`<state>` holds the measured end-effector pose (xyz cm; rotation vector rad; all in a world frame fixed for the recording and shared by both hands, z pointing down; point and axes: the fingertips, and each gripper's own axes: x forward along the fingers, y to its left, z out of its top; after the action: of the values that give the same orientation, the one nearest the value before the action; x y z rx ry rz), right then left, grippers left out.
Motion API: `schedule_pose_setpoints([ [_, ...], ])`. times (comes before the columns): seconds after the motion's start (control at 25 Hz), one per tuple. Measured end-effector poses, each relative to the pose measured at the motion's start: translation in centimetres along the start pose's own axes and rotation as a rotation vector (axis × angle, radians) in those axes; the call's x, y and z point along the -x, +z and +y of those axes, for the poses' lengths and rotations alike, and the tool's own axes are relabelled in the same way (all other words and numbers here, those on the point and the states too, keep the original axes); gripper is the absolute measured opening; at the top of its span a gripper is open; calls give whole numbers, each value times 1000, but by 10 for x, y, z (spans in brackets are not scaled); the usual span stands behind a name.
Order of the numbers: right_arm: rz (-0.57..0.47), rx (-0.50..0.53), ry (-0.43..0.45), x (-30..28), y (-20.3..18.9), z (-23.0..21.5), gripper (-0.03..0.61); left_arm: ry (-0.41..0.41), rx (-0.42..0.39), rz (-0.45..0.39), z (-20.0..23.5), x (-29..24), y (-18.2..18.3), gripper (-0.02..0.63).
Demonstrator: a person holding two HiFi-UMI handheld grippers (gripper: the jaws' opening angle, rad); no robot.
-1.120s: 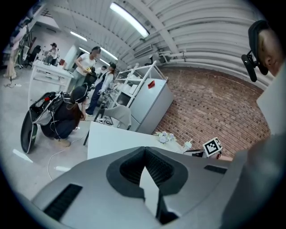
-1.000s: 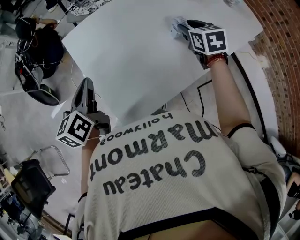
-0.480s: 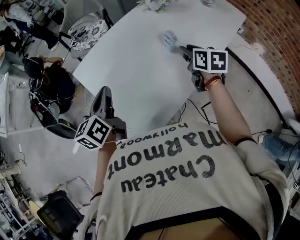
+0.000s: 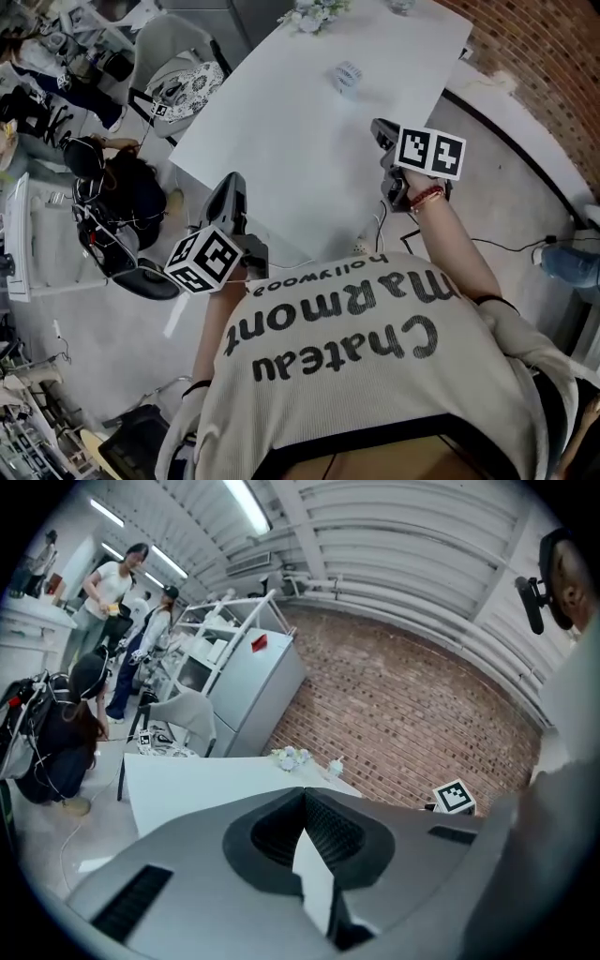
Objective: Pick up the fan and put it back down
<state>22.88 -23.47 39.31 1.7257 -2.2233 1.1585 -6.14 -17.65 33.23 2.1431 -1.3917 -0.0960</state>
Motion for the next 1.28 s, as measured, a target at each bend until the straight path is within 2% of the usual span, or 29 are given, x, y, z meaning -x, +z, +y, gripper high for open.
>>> schedule_pose_setpoints([
  [0.44,-148,-40,77,54,-38,83,3,-96,-52,26,-1,47,4,2],
  [0.64,-267,17,95,77,-43,114,3,-132,-83,-1,-6,65,8,2],
  [0.84,-295,82,107,90,-54,140,3,-175,-94,2,-5,80,7,2],
  [1.08,-279,87,95,99,-69,146,3,-196,-95,8,-3,91,3,2],
  [1.28,-262,134,72,100,-78,153,3,-208,-90,19,0,97,-1,2],
])
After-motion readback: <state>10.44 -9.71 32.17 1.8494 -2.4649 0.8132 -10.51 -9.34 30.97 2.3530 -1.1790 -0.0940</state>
